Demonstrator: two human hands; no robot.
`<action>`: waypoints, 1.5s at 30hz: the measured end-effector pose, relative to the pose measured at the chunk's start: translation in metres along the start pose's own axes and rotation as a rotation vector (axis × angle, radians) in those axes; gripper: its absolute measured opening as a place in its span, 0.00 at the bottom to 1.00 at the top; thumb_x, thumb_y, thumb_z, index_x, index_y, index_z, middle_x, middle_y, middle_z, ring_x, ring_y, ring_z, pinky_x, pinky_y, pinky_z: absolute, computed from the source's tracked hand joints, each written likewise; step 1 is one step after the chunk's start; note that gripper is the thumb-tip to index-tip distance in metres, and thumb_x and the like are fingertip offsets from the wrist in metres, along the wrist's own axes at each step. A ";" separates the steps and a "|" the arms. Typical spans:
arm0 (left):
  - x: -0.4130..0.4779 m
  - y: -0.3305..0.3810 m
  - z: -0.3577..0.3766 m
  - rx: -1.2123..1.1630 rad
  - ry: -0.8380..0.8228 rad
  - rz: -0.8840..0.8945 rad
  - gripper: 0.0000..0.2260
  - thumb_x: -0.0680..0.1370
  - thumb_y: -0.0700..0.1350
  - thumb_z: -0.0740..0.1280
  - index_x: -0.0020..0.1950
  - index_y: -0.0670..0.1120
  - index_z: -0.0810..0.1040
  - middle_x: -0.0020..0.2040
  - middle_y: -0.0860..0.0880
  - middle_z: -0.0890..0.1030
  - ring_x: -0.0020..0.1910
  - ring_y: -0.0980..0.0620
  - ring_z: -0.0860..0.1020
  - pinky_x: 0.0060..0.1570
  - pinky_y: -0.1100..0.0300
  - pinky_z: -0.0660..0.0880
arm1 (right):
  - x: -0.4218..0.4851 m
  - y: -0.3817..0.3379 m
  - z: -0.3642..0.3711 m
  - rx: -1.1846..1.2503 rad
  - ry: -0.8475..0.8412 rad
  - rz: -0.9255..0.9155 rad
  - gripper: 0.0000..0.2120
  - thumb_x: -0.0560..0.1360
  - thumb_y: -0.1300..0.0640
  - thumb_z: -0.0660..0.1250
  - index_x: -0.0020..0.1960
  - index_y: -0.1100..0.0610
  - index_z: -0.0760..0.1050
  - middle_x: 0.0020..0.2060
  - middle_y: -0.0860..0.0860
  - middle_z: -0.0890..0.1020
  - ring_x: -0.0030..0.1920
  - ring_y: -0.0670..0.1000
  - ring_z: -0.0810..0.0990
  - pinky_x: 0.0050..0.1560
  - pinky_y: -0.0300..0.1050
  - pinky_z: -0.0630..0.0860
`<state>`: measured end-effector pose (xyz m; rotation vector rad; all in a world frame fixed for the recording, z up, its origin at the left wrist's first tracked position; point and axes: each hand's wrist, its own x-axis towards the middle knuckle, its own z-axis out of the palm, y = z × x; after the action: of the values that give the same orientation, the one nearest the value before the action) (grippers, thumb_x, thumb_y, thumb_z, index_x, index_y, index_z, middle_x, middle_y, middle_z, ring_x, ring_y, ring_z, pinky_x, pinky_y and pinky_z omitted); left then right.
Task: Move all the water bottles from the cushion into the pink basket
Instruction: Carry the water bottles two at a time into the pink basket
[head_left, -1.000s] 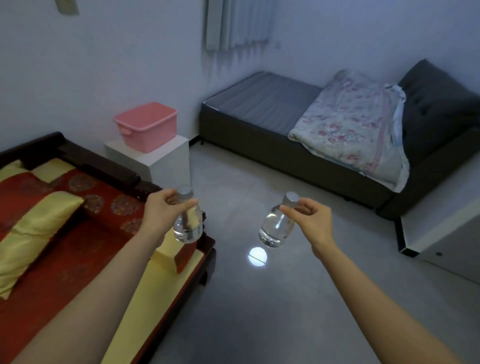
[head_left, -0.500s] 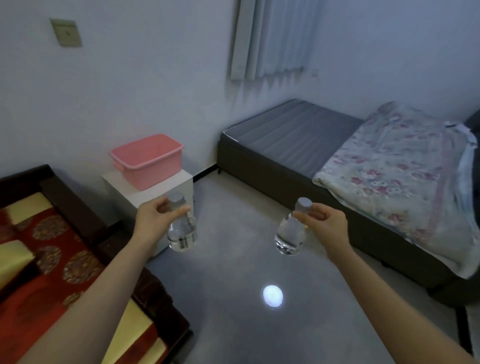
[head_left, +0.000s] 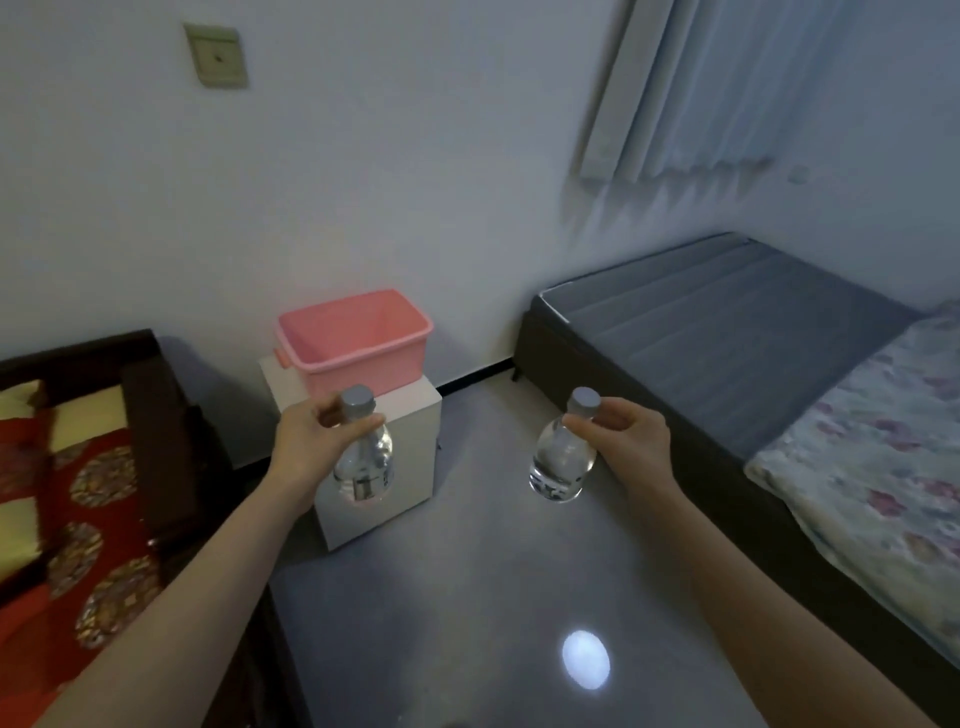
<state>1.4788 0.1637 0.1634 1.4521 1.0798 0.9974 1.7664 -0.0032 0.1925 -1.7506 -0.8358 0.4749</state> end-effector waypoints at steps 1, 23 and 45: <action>0.017 -0.001 0.003 0.003 0.012 -0.005 0.16 0.65 0.42 0.78 0.52 0.46 0.83 0.46 0.52 0.85 0.45 0.56 0.82 0.50 0.60 0.76 | 0.021 0.000 0.011 -0.001 -0.022 0.006 0.11 0.63 0.53 0.79 0.44 0.51 0.84 0.39 0.51 0.86 0.44 0.50 0.85 0.52 0.55 0.82; 0.364 -0.035 0.028 0.034 0.424 -0.169 0.13 0.66 0.39 0.78 0.47 0.51 0.82 0.43 0.53 0.85 0.43 0.56 0.82 0.45 0.62 0.77 | 0.462 -0.009 0.250 0.017 -0.473 -0.074 0.15 0.65 0.63 0.78 0.51 0.59 0.81 0.42 0.51 0.84 0.41 0.41 0.81 0.37 0.28 0.77; 0.597 -0.237 0.045 0.233 0.421 -0.425 0.16 0.68 0.41 0.77 0.54 0.43 0.82 0.53 0.44 0.84 0.54 0.44 0.80 0.58 0.49 0.74 | 0.574 0.118 0.533 -0.303 -0.381 0.079 0.08 0.64 0.55 0.76 0.41 0.54 0.80 0.35 0.51 0.83 0.39 0.53 0.81 0.41 0.46 0.76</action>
<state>1.6453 0.7465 -0.0533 1.1373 1.7756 0.9060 1.8284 0.7499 -0.0469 -2.0087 -1.1565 0.7844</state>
